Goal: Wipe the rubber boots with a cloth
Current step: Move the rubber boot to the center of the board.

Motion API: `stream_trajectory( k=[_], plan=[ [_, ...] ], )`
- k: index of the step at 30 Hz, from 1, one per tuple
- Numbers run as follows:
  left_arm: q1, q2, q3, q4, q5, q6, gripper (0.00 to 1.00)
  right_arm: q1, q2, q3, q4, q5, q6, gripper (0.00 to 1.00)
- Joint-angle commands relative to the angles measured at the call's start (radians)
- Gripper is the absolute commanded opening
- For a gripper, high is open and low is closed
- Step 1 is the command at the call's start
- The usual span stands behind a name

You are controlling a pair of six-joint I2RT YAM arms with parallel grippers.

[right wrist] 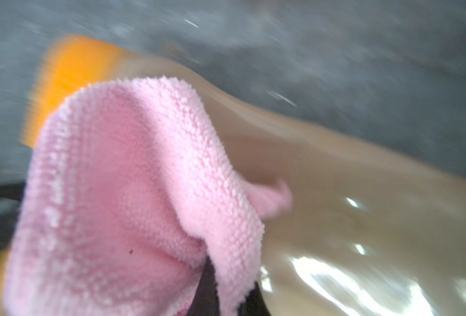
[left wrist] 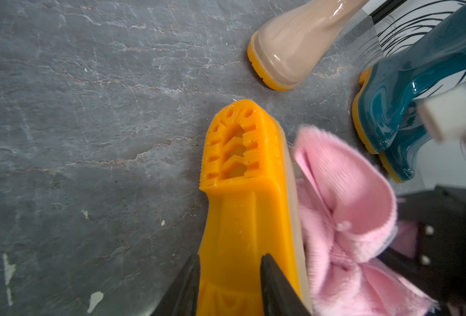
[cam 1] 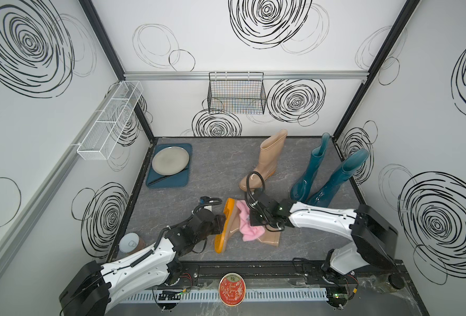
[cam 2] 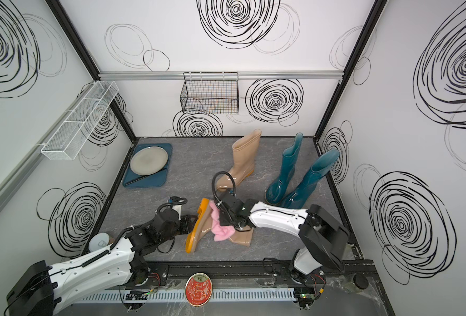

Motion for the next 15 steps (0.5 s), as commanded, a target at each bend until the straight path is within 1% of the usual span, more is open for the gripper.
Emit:
stream_trajectory(
  k=[1,4,6,8,9,10,12,13,15],
  plan=[
    [-0.029,-0.012,0.01,0.029,0.034,0.015,0.42,-0.015,0.097,0.09,0.073,-0.09,-0.117,0.0],
    [-0.03,-0.032,0.0,0.017,0.026,0.016,0.42,-0.071,0.116,0.013,0.109,-0.116,-0.055,0.0],
    [-0.03,-0.042,-0.01,0.016,0.024,0.015,0.43,-0.099,0.07,-0.09,0.12,-0.072,-0.007,0.0],
    [-0.029,-0.041,-0.015,0.022,0.029,0.013,0.43,-0.125,-0.009,-0.189,0.072,-0.011,0.04,0.0],
    [-0.029,-0.036,-0.015,0.027,0.031,0.014,0.43,-0.133,-0.048,-0.232,0.034,0.024,0.059,0.0],
    [-0.028,-0.028,-0.013,0.031,0.035,0.015,0.43,-0.138,-0.104,-0.28,-0.033,0.092,0.098,0.0],
    [-0.029,-0.015,-0.012,0.047,0.04,0.017,0.44,-0.164,-0.193,-0.341,-0.154,0.161,0.146,0.0],
    [-0.029,-0.007,-0.012,0.056,0.042,0.018,0.44,-0.186,-0.238,-0.369,-0.216,0.179,0.167,0.0],
    [-0.027,0.012,-0.011,0.072,0.05,0.02,0.44,-0.214,-0.327,-0.416,-0.278,0.191,0.181,0.0]
  ],
)
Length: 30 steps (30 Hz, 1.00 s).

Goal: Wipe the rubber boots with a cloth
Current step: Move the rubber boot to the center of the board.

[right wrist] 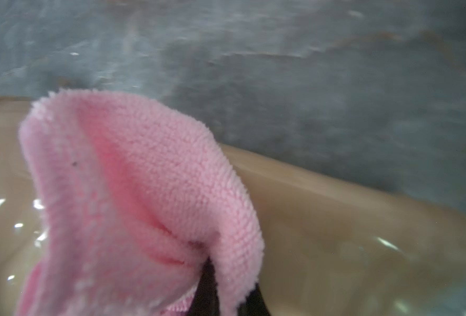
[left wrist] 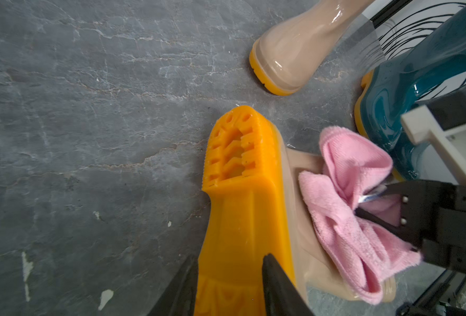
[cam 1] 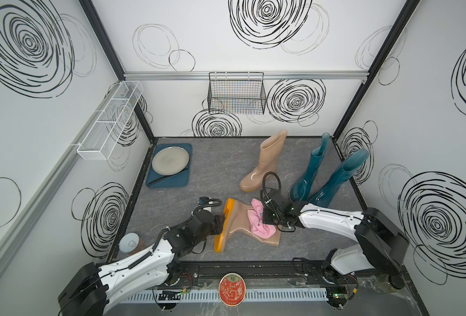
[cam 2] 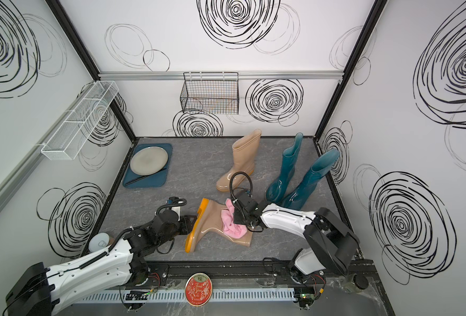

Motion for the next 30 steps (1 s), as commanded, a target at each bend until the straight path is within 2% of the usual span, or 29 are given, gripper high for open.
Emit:
stream_trajectory(
  k=[1,4,6,8,12,14,16,19,23,27,30],
  plan=[
    [-0.02,0.033,-0.004,0.082,0.083,0.014,0.44,-0.041,-0.119,-0.079,-0.237,0.112,0.072,0.0],
    [-0.019,0.051,0.005,0.096,0.09,0.017,0.44,-0.041,-0.173,-0.145,-0.126,0.046,0.01,0.0],
    [-0.019,0.059,0.012,0.095,0.09,0.02,0.44,-0.023,-0.138,-0.131,-0.007,-0.04,-0.032,0.0],
    [-0.02,0.065,0.018,0.088,0.087,0.025,0.44,0.039,-0.052,-0.029,0.062,-0.09,-0.073,0.0],
    [-0.021,0.062,0.024,0.071,0.08,0.026,0.45,0.225,0.17,0.327,0.044,-0.12,-0.207,0.0],
    [-0.023,0.057,0.027,0.059,0.074,0.027,0.45,0.288,0.245,0.434,0.049,-0.125,-0.259,0.0],
    [-0.022,0.054,0.031,0.045,0.068,0.033,0.46,0.307,0.292,0.468,0.041,-0.12,-0.253,0.0],
    [-0.023,0.049,0.038,0.031,0.059,0.042,0.47,0.282,0.29,0.374,0.062,-0.117,-0.197,0.0],
    [-0.022,0.057,0.049,0.026,0.057,0.06,0.49,0.214,0.168,0.147,0.035,-0.071,-0.085,0.0],
    [-0.023,0.088,0.077,0.013,0.058,0.088,0.49,0.134,-0.012,-0.027,-0.153,-0.003,0.041,0.0],
    [-0.023,0.093,0.106,-0.014,0.05,0.116,0.5,0.105,-0.149,-0.091,-0.299,0.029,0.085,0.0]
  ],
)
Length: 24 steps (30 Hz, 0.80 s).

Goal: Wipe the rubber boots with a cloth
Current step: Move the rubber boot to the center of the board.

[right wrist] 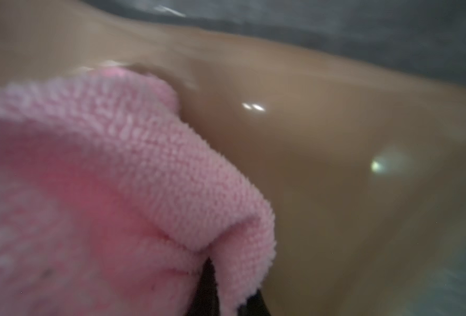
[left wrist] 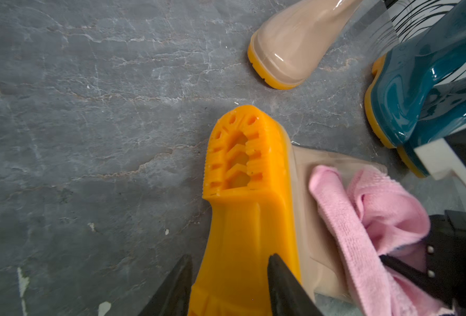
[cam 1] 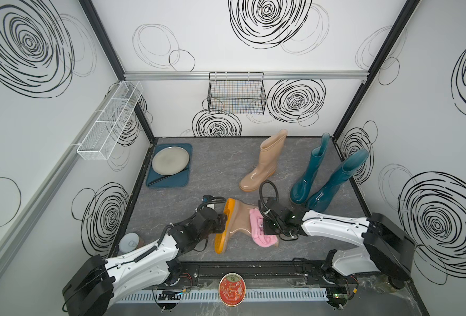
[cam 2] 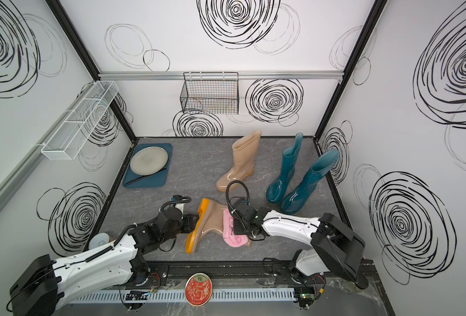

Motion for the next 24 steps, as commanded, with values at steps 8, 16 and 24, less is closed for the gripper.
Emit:
stream_trajectory(
  k=[8,16,24],
  plan=[
    [-0.043,0.004,0.218,-0.135,-0.019,0.193,0.62,-0.042,-0.312,0.078,-0.534,0.173,0.082,0.0],
    [-0.334,0.146,0.374,-0.141,-0.111,0.522,0.78,-0.089,-0.47,0.394,-0.68,0.408,-0.024,0.0],
    [-0.601,0.484,0.45,-0.078,-0.24,0.8,0.83,-0.177,-0.593,0.566,-0.688,0.419,-0.172,0.0]
  ],
)
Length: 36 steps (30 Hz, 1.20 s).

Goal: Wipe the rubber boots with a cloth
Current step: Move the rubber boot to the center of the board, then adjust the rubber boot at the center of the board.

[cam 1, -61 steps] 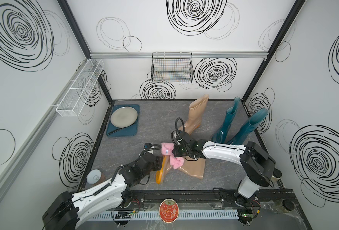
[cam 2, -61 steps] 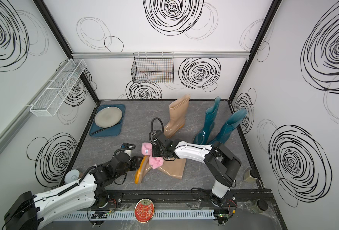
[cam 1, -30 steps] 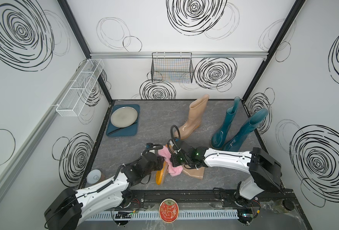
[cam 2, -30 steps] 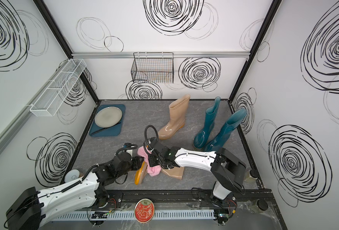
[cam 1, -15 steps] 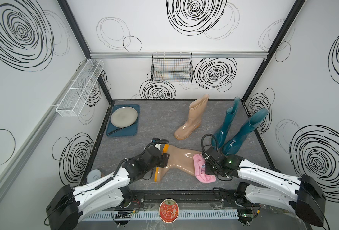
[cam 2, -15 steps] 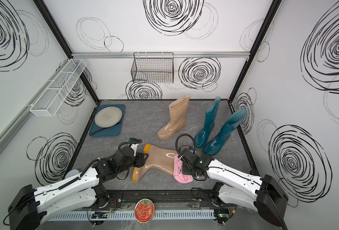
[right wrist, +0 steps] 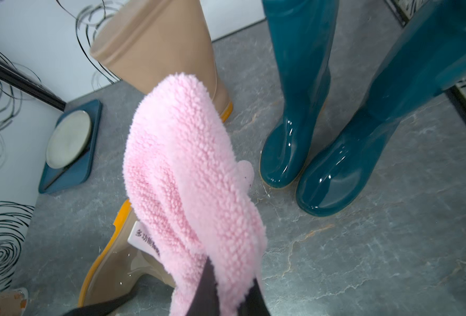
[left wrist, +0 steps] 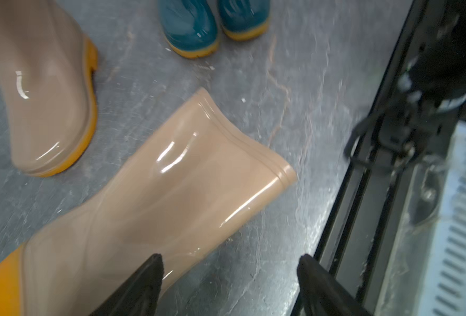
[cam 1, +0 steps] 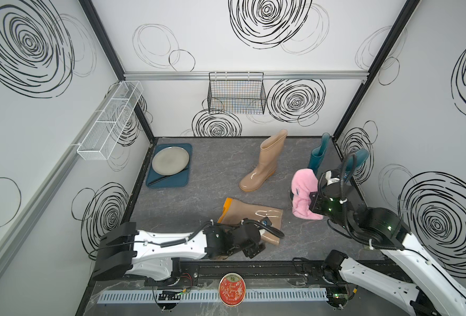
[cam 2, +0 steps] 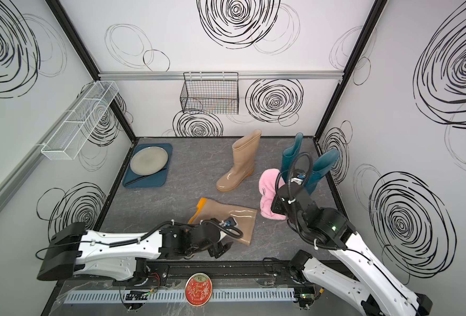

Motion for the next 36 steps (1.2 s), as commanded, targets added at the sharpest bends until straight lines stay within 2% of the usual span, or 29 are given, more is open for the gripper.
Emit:
stream_trajectory(
  k=[1,7,10,16,21,23,30,36],
  plan=[
    [-0.046,0.096,0.059,0.04,-0.083,0.172,0.83,-0.01,-0.031,0.041,-0.061,0.032,-0.082,0.0],
    [-0.052,0.309,0.166,0.066,-0.11,0.274,0.83,-0.012,-0.086,0.068,-0.087,0.04,-0.089,0.0],
    [-0.045,0.38,0.209,0.057,-0.105,0.294,0.8,-0.011,-0.12,0.068,-0.091,0.036,-0.088,0.0],
    [-0.019,0.469,0.242,0.021,-0.101,0.309,0.55,-0.01,-0.162,0.086,-0.12,0.052,-0.081,0.0],
    [0.003,0.48,0.266,0.015,-0.157,0.308,0.14,-0.011,-0.173,0.087,-0.12,0.046,-0.076,0.0],
    [0.008,0.456,0.285,0.003,-0.193,0.309,0.01,-0.01,-0.176,0.089,-0.121,0.046,-0.074,0.0],
    [0.003,0.22,0.375,-0.063,-0.228,0.268,0.0,-0.01,-0.228,0.105,-0.111,0.06,-0.071,0.0],
    [0.012,0.092,0.416,-0.003,-0.191,0.204,0.0,-0.011,-0.238,0.11,-0.044,0.028,-0.111,0.0]
  ],
)
